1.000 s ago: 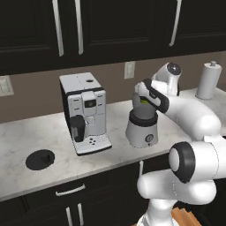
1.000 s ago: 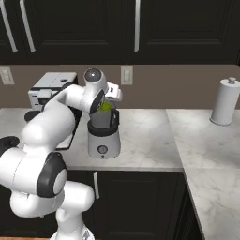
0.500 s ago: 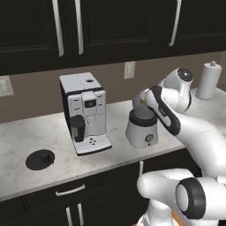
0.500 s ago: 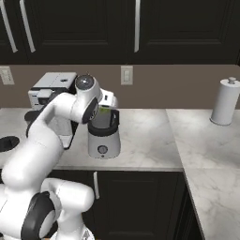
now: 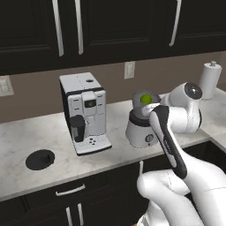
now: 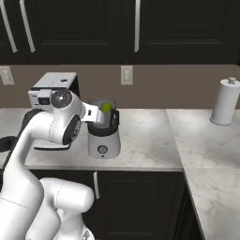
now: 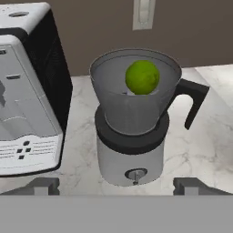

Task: Grab the limes from the fridge, place them in the blender, close the lid, and turn on the blender to create a marinade.

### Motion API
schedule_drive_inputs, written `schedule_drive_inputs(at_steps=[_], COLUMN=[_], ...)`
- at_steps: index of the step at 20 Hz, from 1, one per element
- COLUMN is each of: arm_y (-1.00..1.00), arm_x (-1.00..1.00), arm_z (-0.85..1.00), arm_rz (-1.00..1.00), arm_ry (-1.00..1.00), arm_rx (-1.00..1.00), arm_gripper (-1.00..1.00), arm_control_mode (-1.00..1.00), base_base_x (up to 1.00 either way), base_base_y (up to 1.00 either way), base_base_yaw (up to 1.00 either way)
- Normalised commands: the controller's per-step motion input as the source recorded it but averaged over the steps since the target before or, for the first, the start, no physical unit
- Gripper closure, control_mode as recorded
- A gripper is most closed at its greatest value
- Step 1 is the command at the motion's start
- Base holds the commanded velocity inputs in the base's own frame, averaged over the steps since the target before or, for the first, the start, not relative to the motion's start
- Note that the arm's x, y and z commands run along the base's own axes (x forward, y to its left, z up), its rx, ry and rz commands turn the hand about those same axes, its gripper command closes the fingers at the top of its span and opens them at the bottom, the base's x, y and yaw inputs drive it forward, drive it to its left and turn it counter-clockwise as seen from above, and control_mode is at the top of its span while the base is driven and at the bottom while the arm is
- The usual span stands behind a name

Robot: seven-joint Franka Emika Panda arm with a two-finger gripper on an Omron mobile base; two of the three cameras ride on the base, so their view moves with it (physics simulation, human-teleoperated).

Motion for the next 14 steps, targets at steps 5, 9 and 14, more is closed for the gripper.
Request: schedule_drive_inputs(at_steps=[5, 9, 14], arm_y=[0.46, 0.2, 0.0], arm_x=[-0.5, -0.29, -0.29], arm_z=[-0.26, -0.04, 0.0], arm_rz=[0.0, 0.0, 0.0], arm_ry=[0.01, 0.0, 0.0], arm_rx=[-0.05, 0.0, 0.0], arm_gripper=[-1.0, -1.0, -1.0], arm_control_mode=[-1.0, -1.0, -1.0], base_base_x=[0.0, 0.0, 0.0], base_base_y=[0.0, 0.0, 0.0], base_base_yaw=[0.0, 0.0, 0.0])
